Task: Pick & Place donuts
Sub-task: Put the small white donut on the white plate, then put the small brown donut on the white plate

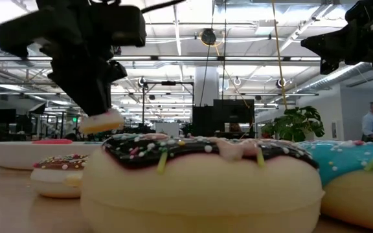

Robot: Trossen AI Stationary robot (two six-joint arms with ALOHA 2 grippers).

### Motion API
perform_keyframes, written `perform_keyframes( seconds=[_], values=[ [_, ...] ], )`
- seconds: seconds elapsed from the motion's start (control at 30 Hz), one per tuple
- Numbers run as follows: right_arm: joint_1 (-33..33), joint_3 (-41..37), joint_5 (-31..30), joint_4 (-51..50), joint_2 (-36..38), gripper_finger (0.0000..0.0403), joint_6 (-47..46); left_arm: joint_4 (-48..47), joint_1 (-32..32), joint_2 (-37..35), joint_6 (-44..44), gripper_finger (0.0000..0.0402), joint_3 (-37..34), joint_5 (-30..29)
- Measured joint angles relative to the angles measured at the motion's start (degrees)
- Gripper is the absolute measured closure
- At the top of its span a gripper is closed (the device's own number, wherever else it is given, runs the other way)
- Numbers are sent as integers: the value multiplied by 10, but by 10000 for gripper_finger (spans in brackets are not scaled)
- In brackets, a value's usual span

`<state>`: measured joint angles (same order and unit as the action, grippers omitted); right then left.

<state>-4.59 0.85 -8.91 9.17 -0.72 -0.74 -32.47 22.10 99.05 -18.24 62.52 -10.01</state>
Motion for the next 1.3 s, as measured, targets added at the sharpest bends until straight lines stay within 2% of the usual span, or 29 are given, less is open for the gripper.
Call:
perform_keyframes(
  seconds=[0.1,0.33,0.5,0.57,0.8,0.9,1.0,1.3],
  values=[
    [0,0,0,0,0,403,1,0,-3,17,-2,395,0,0],
    [0,0,0,-2,0,403,0,-2,-3,62,-2,384,0,1],
    [0,0,0,-2,0,403,0,4,-6,66,-5,392,2,13],
    [0,0,0,-2,0,403,-1,13,-7,60,-5,377,1,25],
    [0,0,0,-5,0,403,-1,9,-6,57,-4,279,23,32],
    [0,0,0,-5,0,403,-1,3,-6,57,0,249,34,30],
    [0,0,0,-4,0,403,-1,-21,-6,57,3,234,53,22],
    [0,0,0,-4,0,403,-1,-79,-2,52,8,232,88,-4]
  ],
)
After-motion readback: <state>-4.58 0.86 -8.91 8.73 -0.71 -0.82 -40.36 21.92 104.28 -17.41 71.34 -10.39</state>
